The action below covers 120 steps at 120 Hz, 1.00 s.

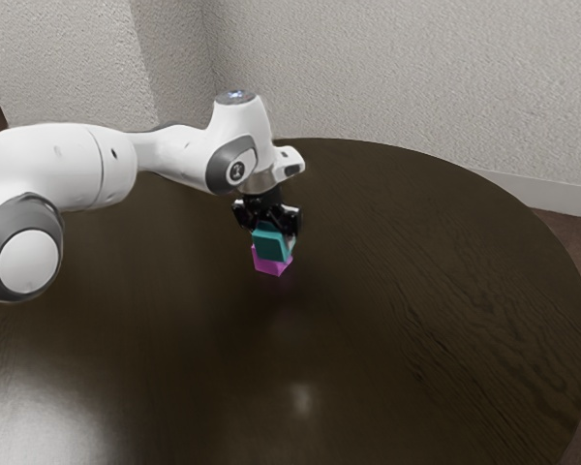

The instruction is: Pick up the blue block with one arm, and put the blue block on the pink block with one arm

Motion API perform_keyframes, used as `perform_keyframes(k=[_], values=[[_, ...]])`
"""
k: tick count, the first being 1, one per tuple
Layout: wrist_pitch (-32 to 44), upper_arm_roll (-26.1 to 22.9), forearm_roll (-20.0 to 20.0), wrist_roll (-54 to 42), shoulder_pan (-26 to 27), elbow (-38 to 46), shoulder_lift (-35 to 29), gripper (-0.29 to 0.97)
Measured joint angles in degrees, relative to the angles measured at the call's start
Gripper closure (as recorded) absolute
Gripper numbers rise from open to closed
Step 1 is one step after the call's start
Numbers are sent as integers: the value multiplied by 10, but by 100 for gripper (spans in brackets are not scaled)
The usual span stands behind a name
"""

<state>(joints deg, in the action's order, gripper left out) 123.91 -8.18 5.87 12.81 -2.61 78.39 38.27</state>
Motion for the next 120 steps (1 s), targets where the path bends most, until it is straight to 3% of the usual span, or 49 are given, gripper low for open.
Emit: perform_keyframes(k=[40, 73, 120], values=[[-58, -14, 14, -30, -30, -108, 54, 28], [-122, -30, 20, -59, -41, -245, 140, 29], [-123, -39, 46, -88, -43, -260, 153, 30]])
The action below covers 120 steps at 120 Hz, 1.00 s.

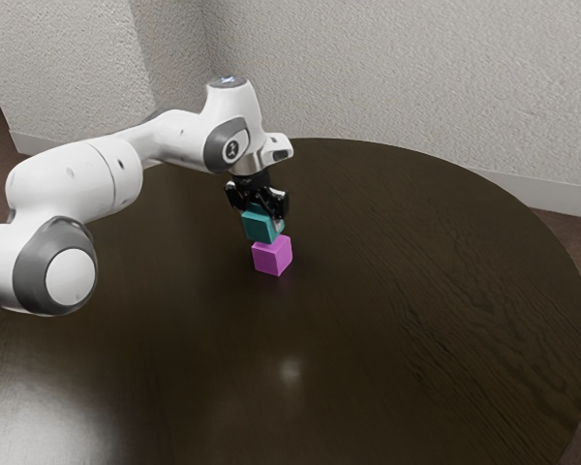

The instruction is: Pick up the blue block with one arm, and put the blue block on the pink block with one arm

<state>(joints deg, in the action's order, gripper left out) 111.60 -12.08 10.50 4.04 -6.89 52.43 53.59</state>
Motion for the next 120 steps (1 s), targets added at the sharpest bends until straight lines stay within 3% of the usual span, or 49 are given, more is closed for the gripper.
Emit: perform_keyframes(k=[37, 71, 81, 100, 120], values=[[0, -7, 2, -11, 0, 0, 0, 30], [-4, -5, -2, -18, -1, 7, -27, 10], [-7, -3, -11, -20, -3, 77, -109, 7], [-16, -2, -55, -22, -32, 301, -347, 5], [-79, -1, -85, -24, -44, 390, -521, 3]])
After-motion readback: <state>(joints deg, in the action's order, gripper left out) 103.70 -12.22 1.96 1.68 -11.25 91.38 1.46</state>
